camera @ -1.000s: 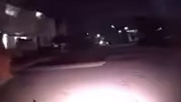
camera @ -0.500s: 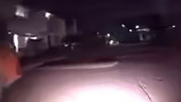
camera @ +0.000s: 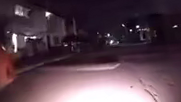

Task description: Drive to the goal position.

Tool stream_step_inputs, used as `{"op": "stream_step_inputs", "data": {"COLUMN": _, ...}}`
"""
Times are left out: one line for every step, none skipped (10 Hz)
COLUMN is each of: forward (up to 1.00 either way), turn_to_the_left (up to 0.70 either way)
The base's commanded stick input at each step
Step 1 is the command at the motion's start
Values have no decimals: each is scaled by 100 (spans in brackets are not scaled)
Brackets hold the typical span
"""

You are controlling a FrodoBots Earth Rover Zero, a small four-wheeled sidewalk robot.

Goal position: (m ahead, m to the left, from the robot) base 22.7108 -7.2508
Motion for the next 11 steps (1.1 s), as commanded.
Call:
{"op": "stream_step_inputs", "data": {"forward": 50, "turn_to_the_left": 0}}
{"op": "stream_step_inputs", "data": {"forward": 50, "turn_to_the_left": 0}}
{"op": "stream_step_inputs", "data": {"forward": 50, "turn_to_the_left": 0}}
{"op": "stream_step_inputs", "data": {"forward": 50, "turn_to_the_left": 0}}
{"op": "stream_step_inputs", "data": {"forward": 50, "turn_to_the_left": 0}}
{"op": "stream_step_inputs", "data": {"forward": 50, "turn_to_the_left": 0}}
{"op": "stream_step_inputs", "data": {"forward": 50, "turn_to_the_left": 0}}
{"op": "stream_step_inputs", "data": {"forward": 50, "turn_to_the_left": 0}}
{"op": "stream_step_inputs", "data": {"forward": 50, "turn_to_the_left": 0}}
{"op": "stream_step_inputs", "data": {"forward": 50, "turn_to_the_left": 0}}
{"op": "stream_step_inputs", "data": {"forward": 50, "turn_to_the_left": 0}}
